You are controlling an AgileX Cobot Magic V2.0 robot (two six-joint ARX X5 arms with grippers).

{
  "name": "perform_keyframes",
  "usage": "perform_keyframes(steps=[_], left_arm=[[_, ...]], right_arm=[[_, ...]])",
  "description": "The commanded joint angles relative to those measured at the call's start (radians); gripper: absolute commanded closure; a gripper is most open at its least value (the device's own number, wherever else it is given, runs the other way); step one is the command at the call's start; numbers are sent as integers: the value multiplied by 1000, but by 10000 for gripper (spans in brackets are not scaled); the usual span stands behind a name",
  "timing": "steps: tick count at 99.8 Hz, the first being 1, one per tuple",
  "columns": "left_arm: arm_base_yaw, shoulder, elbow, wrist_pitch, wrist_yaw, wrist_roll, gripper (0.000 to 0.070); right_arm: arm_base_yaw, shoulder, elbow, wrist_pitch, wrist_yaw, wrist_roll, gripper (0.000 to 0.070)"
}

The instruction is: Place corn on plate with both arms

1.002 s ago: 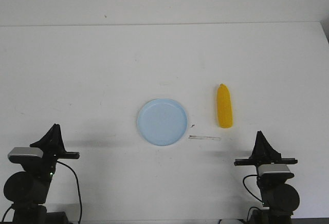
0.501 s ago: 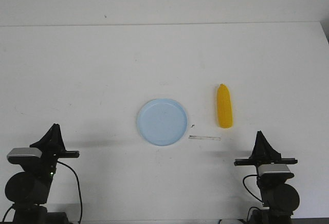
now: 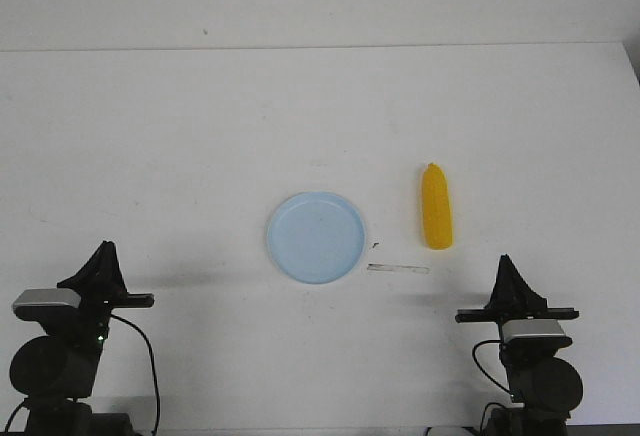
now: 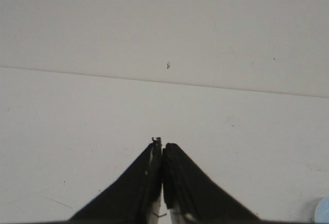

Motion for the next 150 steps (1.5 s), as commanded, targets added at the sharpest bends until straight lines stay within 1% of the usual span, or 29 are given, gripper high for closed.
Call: perform_keyframes(steps=[1, 52, 68, 74, 84, 94, 102, 109, 122, 135, 139, 143, 150], left_arm=[[0, 0, 10, 10, 1, 0, 699], [0, 0, 10, 10, 1, 0, 699], [0, 0, 10, 10, 1, 0, 699], [0, 0, 10, 10, 1, 0, 699], [0, 0, 10, 10, 1, -1, 699], [0, 0, 10, 10, 1, 0, 699], [0, 0, 10, 10, 1, 0, 699], [0, 0, 10, 10, 1, 0, 699], [0, 0, 10, 10, 1, 0, 699], [0, 0, 10, 10, 1, -1, 699], [0, 0, 10, 10, 1, 0, 699], [0, 0, 10, 10, 1, 0, 699], [0, 0, 10, 10, 1, 0, 699]], right_arm=[[3, 2, -1, 8, 0, -5, 687], [3, 2, -1, 9, 0, -5, 687], [3, 2, -1, 37, 0, -6, 687], [3, 2, -1, 37, 10, -6, 687], [3, 2, -1, 26, 50, -6, 688], [3, 2, -1, 28, 60, 12, 692], [5, 2, 4, 18, 58, 64, 693], [7, 14, 27, -39, 50, 105, 694], [15, 75, 108, -141, 50, 101, 694], [20, 176, 192, -150, 47, 96, 694], [23, 212, 217, -149, 34, 93, 694], [26, 250, 241, -149, 21, 84, 694], [34, 317, 281, -148, 23, 67, 694]])
